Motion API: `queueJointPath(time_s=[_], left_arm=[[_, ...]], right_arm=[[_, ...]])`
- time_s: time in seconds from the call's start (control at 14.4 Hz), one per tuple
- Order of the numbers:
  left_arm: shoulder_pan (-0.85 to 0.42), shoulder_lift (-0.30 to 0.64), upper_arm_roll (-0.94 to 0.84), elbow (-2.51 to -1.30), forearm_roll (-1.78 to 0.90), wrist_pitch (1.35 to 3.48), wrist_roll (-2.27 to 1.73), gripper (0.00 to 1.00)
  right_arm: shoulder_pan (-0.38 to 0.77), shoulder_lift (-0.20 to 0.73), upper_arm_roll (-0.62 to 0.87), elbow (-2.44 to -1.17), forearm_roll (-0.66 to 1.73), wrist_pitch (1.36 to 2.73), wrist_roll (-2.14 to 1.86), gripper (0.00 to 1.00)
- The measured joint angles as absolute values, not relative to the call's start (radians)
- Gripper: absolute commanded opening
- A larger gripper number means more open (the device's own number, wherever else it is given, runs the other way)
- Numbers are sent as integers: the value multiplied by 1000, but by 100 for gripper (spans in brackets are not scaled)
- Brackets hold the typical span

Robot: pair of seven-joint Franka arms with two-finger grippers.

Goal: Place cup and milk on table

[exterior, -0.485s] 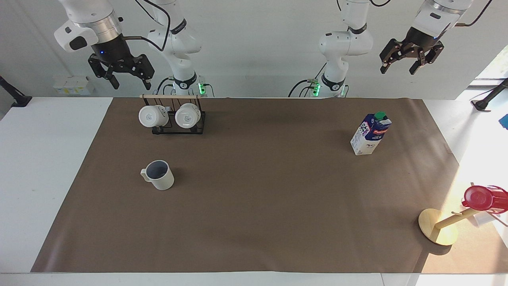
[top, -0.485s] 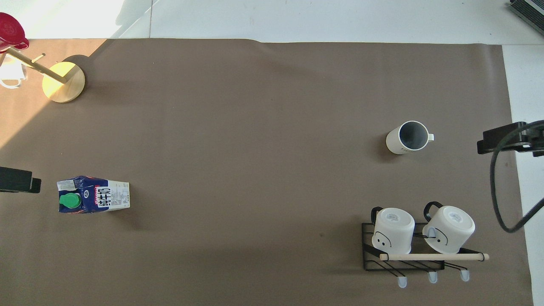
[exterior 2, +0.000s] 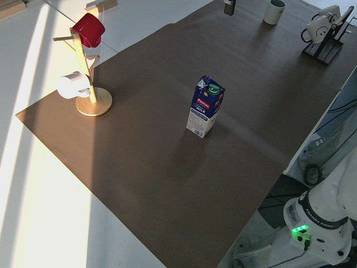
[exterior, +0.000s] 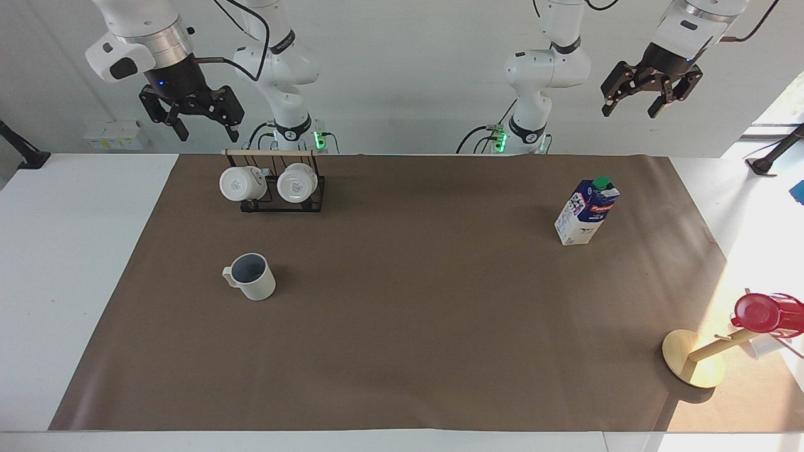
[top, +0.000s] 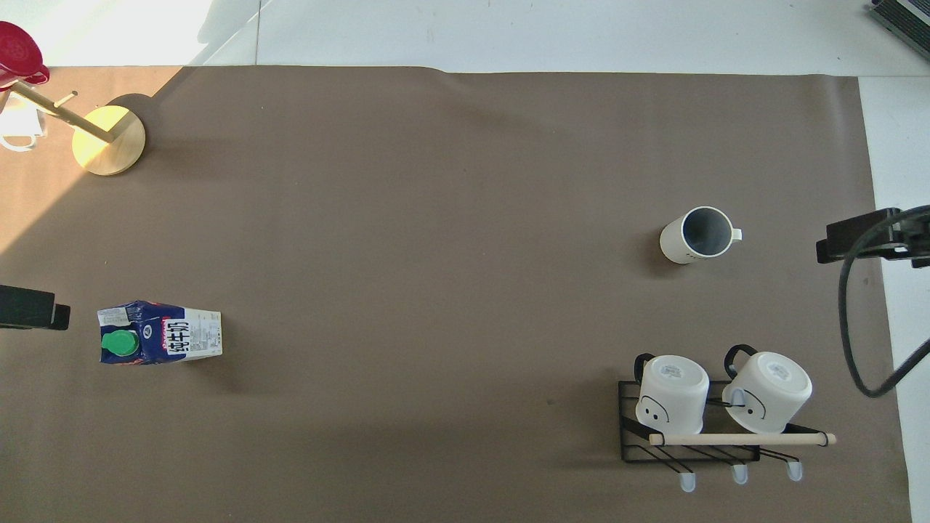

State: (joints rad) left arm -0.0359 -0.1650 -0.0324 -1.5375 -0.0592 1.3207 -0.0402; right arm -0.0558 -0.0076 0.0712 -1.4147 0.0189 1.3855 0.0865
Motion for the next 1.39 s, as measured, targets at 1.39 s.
queueJointPath(time_s=[1.39], left_arm=[[-36,-165,-32,-1538,-59,1321,-40,100]], right_arm=[[-59,-8,68,-1416,19,1405,87,100]])
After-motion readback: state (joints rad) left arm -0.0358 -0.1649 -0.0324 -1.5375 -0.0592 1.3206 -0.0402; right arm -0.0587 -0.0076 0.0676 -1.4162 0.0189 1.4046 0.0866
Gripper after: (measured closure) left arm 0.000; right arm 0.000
